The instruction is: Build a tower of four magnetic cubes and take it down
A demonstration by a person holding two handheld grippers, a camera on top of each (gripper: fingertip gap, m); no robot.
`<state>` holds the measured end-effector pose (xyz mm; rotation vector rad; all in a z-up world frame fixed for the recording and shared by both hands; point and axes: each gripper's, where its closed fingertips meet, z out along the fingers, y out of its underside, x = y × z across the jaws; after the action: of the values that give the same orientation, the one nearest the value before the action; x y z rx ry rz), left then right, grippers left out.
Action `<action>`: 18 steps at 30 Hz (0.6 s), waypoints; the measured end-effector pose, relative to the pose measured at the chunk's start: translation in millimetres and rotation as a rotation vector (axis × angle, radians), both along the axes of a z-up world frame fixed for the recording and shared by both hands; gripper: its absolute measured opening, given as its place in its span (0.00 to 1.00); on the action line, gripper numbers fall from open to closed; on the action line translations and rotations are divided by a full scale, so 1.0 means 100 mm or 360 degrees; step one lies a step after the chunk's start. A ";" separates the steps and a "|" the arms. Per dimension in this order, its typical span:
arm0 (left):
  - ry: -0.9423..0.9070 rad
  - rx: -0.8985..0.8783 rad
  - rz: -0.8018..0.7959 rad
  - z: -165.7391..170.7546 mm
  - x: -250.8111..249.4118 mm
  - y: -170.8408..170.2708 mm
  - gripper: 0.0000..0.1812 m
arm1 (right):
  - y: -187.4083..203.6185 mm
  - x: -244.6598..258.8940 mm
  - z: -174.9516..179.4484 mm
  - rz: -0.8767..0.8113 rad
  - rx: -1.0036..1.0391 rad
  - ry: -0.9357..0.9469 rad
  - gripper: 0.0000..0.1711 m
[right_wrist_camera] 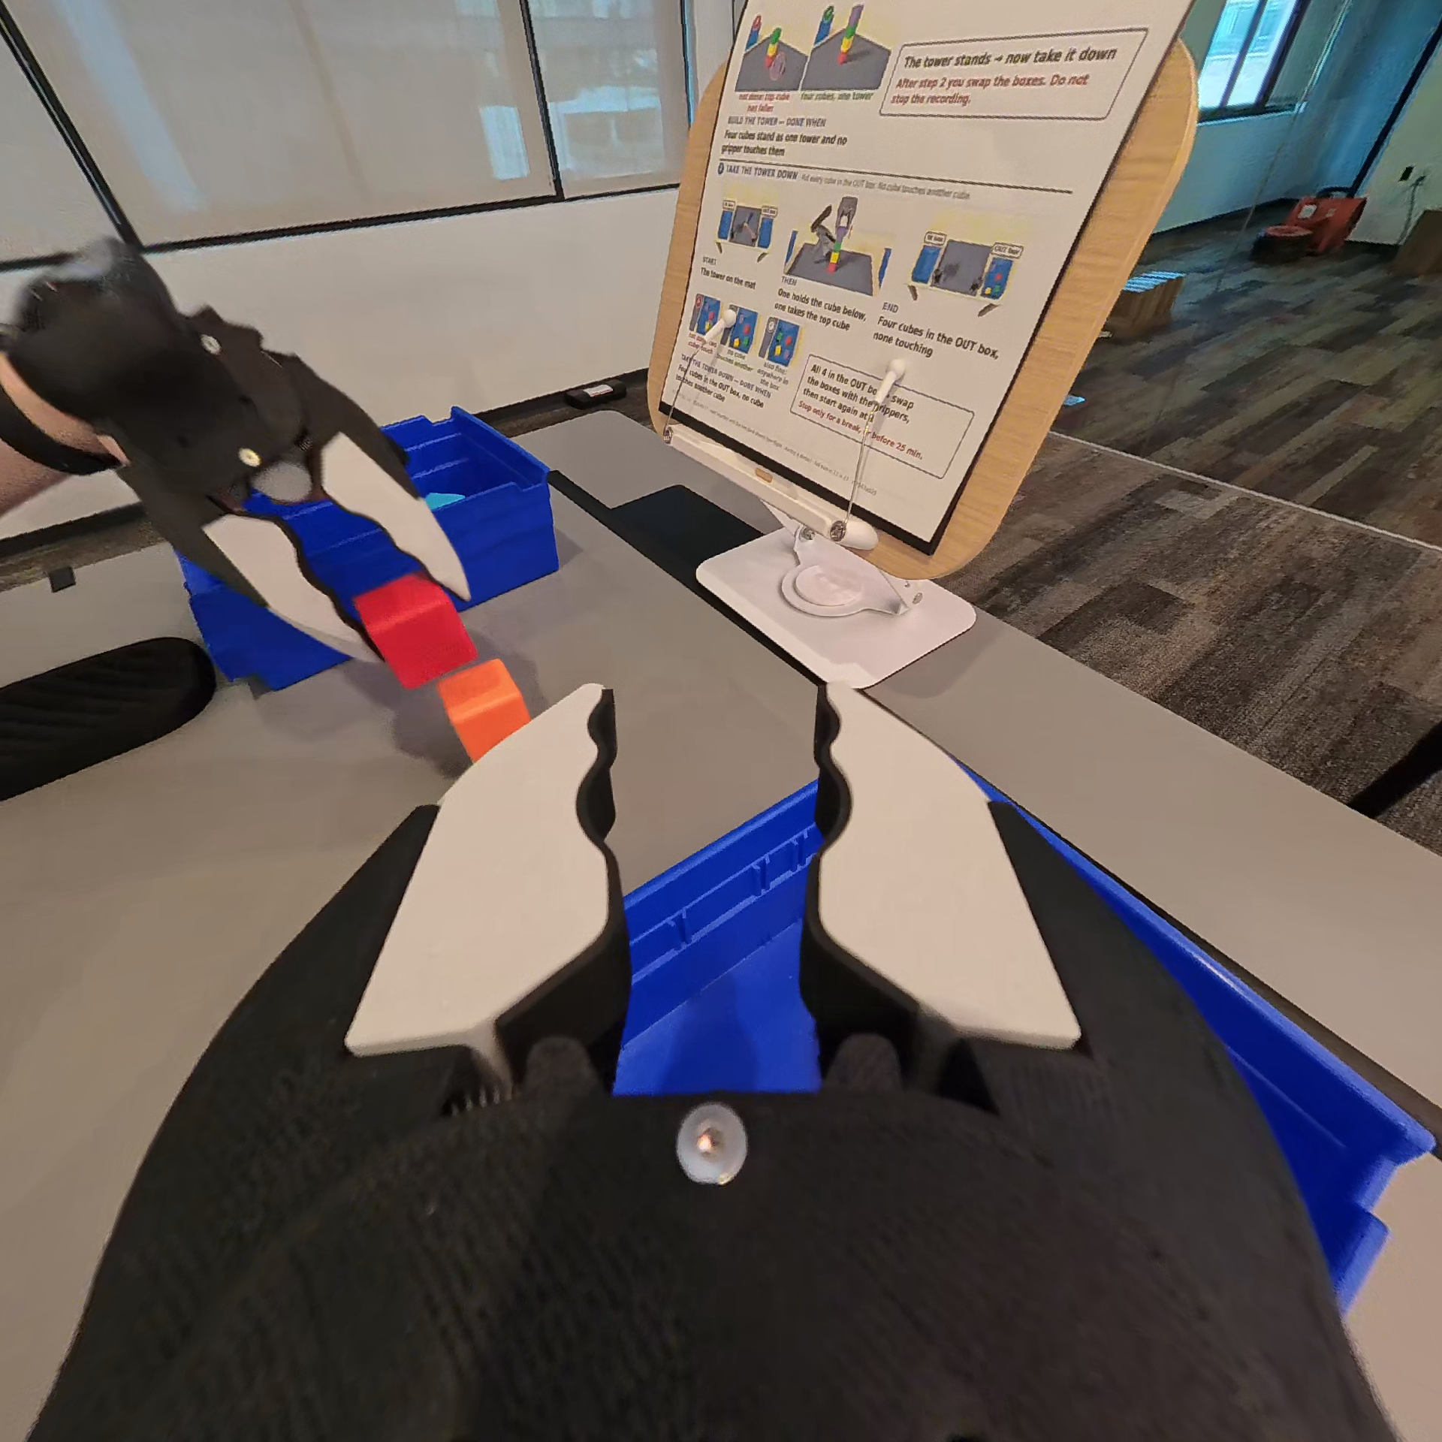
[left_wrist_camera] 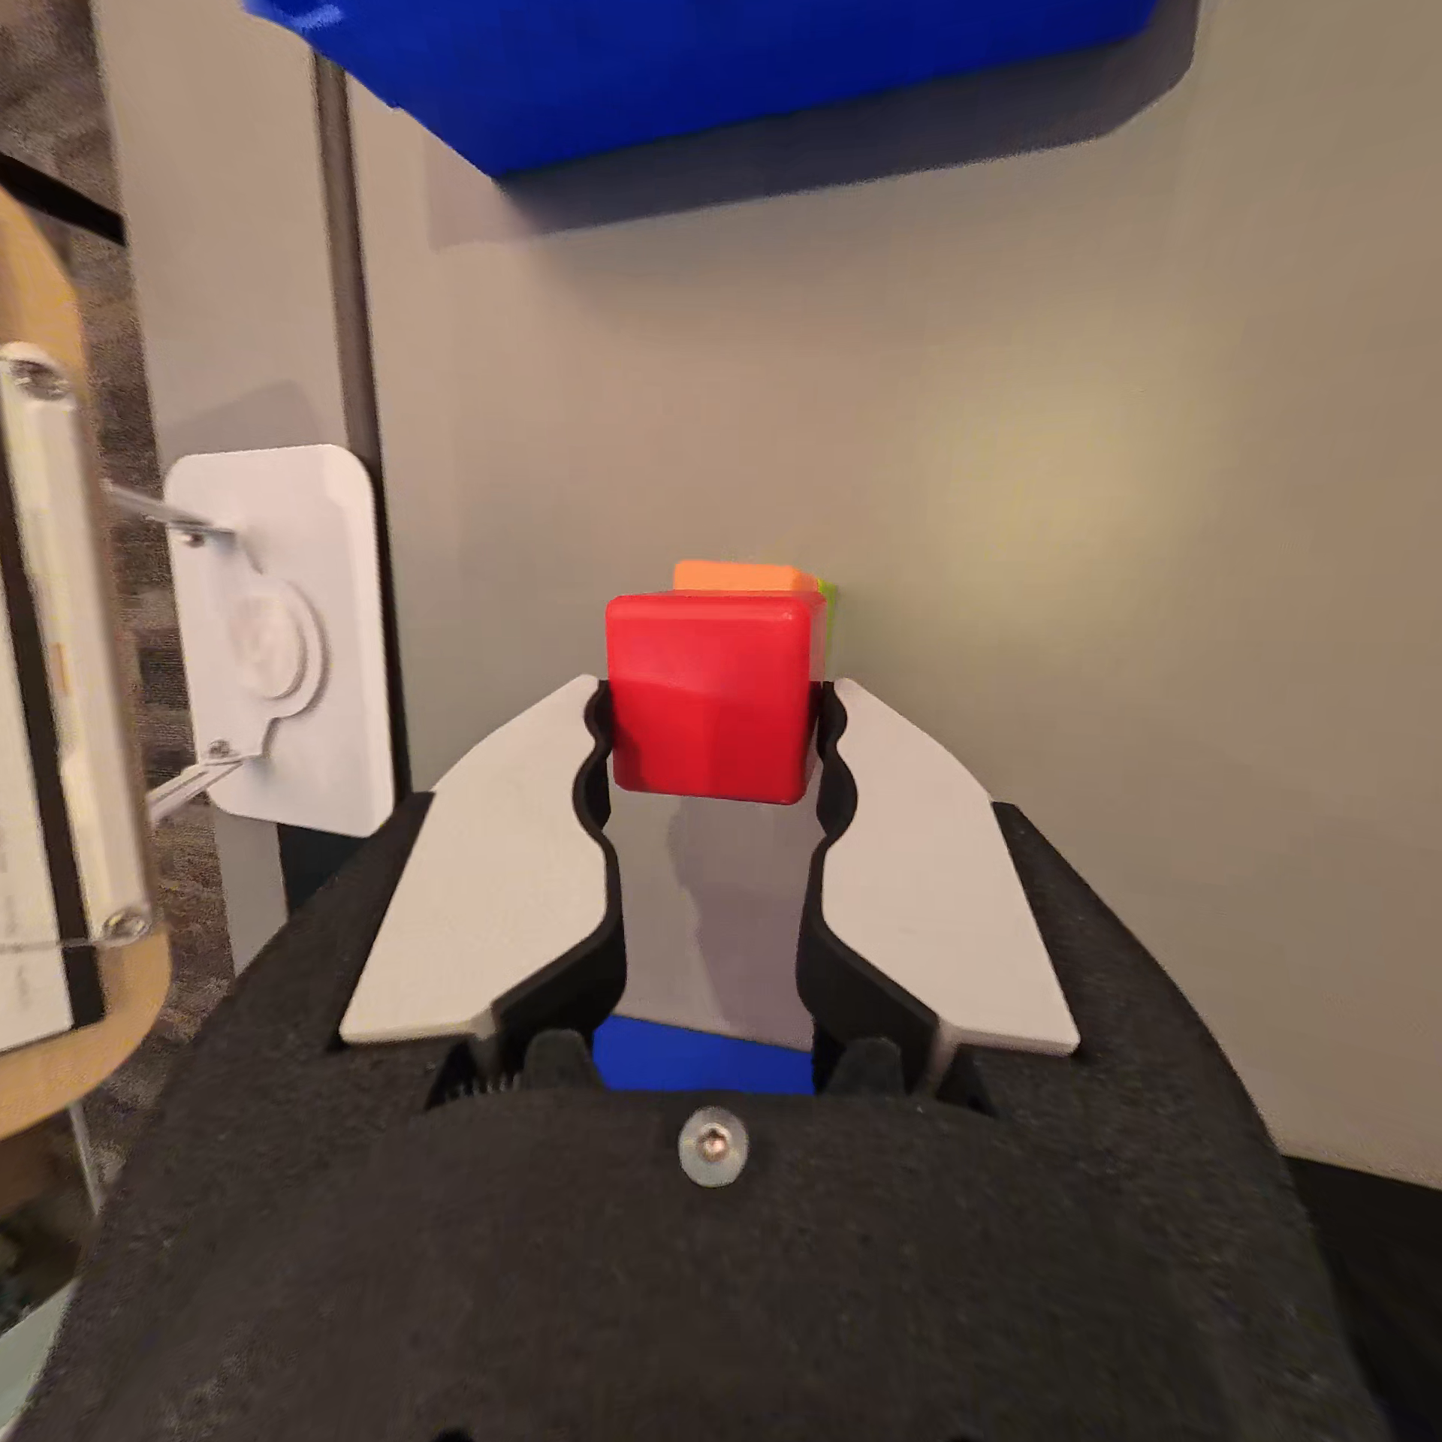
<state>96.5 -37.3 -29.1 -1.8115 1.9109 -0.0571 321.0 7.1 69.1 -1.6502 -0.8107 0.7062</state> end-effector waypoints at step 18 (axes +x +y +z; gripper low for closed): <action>0.0038 -0.0099 -0.0027 -0.31 0.13 0.23 0.32 | 0.03 0.03 -0.06 0.0032 -0.0045 -0.0016 0.29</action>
<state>109.8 -14.3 -60.6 -1.8441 1.9613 -0.1026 324.0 10.1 63.2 -1.6739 -0.8290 0.7269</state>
